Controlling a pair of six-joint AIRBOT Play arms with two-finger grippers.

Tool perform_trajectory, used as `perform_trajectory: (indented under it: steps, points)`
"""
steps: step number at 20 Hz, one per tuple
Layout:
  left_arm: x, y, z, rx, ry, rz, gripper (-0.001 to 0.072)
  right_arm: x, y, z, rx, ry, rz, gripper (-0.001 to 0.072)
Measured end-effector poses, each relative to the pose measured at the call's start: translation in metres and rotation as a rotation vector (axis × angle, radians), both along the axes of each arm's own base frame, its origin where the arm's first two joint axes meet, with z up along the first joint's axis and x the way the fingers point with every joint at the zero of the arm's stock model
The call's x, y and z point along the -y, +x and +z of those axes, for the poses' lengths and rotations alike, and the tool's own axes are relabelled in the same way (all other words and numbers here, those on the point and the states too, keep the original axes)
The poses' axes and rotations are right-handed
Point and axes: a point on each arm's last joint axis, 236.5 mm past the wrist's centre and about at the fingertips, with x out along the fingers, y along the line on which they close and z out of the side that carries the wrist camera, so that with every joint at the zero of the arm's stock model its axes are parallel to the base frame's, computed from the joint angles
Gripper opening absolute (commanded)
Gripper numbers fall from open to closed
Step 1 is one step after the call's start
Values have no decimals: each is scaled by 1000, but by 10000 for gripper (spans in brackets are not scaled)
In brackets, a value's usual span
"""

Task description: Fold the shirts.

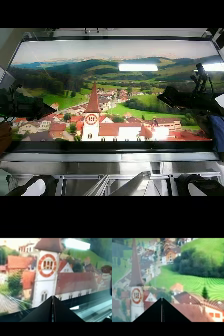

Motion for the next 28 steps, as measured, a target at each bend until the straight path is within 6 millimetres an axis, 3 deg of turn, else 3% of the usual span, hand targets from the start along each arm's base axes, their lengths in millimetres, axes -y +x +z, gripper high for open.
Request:
perform_trajectory:
  steps: [8, 10, 14, 15, 16, 17, 19, 23, 25, 28]
  points:
    - [0, 0, 0, 0, 0, 1, 29, 0, 0, 0, 0, 0, 0, 20]
    - [0, 0, 0, 0, 0, 0, 304, 0, 0, 0, 0, 0, 0, 21]
    - [-1, 1, 2, 5, 2, 0, 330, 0, 0, 0, 0, 0, 0, 20]
    - [-3, 4, 5, 16, 11, 0, 490, 0, 0, 0, 0, 0, 0, 20]
    - [-7, 8, 9, 30, 28, -1, 720, 0, 0, 0, 0, 0, 0, 20]
    - [-14, 12, 15, 49, 53, 2, 720, 0, 0, 0, 0, 0, 0, 20]
    - [-39, 26, 28, 100, 148, 24, 720, 0, 0, 0, 1, 0, -1, 21]
    - [-129, 63, 40, 137, 356, 215, 720, 0, 1, 1, 3, 4, -4, 20]
    - [-174, 76, 31, 106, 411, 291, 720, -1, 2, 2, 2, 13, -8, 20]
    - [-220, 95, 6, 51, 434, 351, 720, -6, 3, 4, -8, 57, -18, 20]
